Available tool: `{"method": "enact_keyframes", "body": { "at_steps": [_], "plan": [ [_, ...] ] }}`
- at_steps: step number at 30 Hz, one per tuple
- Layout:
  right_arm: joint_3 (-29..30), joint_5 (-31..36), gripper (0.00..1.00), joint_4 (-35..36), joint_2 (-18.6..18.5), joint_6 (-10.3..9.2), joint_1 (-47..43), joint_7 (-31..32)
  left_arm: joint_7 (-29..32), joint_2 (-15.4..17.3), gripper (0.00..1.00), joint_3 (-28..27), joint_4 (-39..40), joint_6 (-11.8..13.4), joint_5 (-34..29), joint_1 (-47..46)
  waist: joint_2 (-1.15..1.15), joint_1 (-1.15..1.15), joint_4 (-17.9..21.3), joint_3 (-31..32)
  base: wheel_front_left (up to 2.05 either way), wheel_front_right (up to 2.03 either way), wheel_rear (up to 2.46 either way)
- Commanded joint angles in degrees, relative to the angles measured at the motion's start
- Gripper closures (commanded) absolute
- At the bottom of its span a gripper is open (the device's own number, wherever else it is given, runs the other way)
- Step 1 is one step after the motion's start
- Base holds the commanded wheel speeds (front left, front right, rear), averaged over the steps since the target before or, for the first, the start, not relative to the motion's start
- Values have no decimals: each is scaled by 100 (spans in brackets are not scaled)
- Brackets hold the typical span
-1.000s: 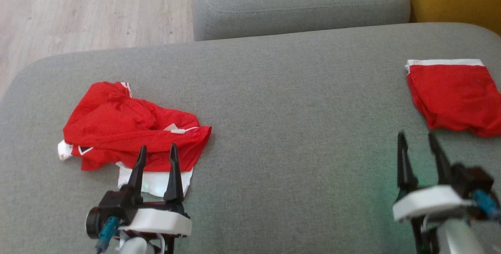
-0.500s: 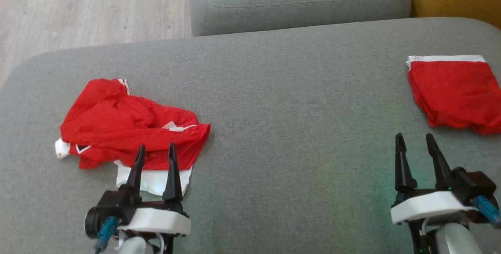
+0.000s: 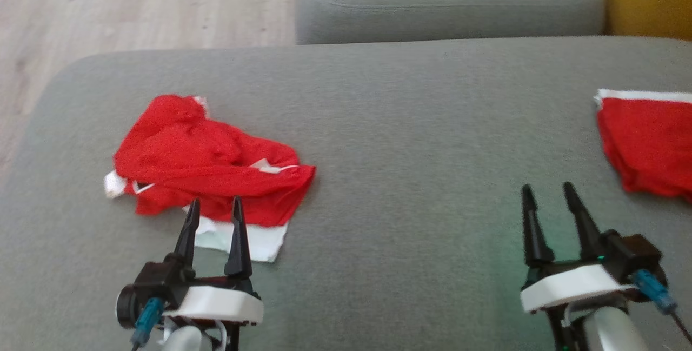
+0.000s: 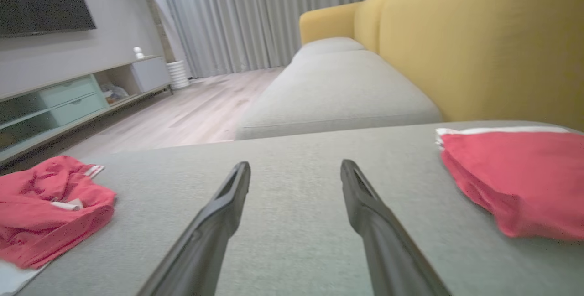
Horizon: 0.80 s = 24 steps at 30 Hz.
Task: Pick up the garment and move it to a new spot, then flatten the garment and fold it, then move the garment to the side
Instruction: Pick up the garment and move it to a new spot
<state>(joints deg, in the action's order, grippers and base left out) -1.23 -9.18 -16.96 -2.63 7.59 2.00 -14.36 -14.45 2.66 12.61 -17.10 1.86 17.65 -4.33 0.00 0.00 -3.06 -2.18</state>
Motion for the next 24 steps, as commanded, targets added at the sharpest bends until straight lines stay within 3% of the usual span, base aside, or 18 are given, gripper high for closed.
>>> {"method": "enact_keyframes", "body": {
  "at_steps": [1,13,24],
  "plan": [
    [-207,-45,0,212,-25,-10,122,-63,-55,21,0,-214,192,24,-45,-235,0,0,-170,6,0,0,0],
    [-804,-114,0,237,-25,-10,29,-63,-55,21,0,-311,197,7,-81,-117,0,0,-1128,77,0,0,0],
    [-969,-159,0,193,-25,-10,-5,-63,-55,21,0,-386,237,10,-61,-40,0,0,-1373,118,0,0,0]
  ]
}}
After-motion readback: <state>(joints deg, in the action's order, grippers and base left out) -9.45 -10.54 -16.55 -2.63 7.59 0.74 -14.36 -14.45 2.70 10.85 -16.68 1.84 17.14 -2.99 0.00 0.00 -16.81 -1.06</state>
